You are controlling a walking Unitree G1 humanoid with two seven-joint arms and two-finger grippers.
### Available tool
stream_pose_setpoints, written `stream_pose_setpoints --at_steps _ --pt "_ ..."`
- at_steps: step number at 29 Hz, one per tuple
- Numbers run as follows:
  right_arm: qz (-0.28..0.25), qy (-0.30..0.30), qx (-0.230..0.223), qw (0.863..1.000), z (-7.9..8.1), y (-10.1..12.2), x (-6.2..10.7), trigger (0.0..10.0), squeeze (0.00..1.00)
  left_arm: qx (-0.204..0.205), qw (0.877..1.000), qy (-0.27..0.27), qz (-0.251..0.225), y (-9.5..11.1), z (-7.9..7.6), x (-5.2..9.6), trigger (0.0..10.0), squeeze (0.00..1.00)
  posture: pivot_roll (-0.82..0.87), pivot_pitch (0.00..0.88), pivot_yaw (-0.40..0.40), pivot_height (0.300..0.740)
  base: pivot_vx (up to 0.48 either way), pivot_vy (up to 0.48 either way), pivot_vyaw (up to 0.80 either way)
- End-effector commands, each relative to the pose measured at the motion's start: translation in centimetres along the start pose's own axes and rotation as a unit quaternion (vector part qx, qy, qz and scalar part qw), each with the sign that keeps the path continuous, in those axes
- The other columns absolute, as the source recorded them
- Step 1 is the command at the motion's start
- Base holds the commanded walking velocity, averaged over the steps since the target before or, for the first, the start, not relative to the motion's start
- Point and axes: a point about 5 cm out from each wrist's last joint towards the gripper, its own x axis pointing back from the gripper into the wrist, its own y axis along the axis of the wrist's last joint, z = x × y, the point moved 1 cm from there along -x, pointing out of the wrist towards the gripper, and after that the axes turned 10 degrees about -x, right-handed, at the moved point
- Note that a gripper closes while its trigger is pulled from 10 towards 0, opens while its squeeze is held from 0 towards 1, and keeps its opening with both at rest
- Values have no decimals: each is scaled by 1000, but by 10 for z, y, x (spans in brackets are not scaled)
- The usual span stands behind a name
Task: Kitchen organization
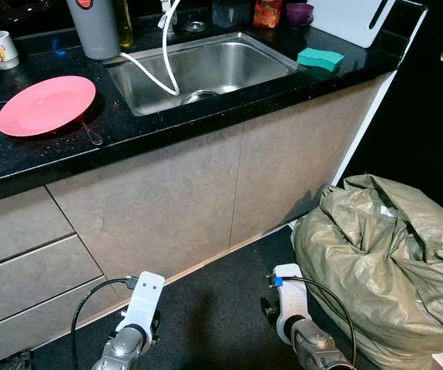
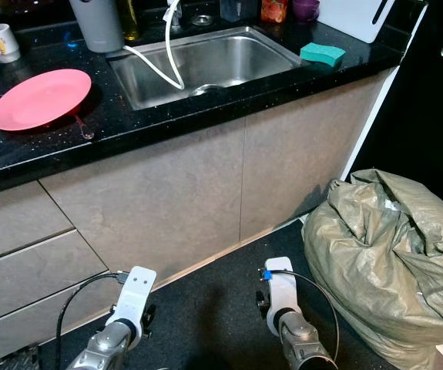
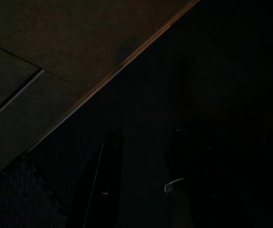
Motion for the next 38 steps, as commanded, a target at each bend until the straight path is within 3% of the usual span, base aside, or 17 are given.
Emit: stream_pose_setpoints --at_steps 1,11,17,38 --pt "7 1 3 1000 -1 -3 1 10000 0 5 1000 -3 7 -3 -3 0 10000 0 -12 78 -15 740 0 0 0" --pt "-2 -7 0 1000 -7 7 -1 10000 0 -3 1000 -17 -1 4 -12 -2 10000 0 1 59 -8 740 0 0 0" --pt "6 10 3 1000 11 1 -4 10000 0 7 1000 17 10 -3 15 -2 10000 0 5 73 0 740 0 0 0" --pt "3 14 -7 1000 9 -1 -2 10000 0 37 999 25 2 -7 18 2 10000 0 19 98 -33 740 0 0 0"
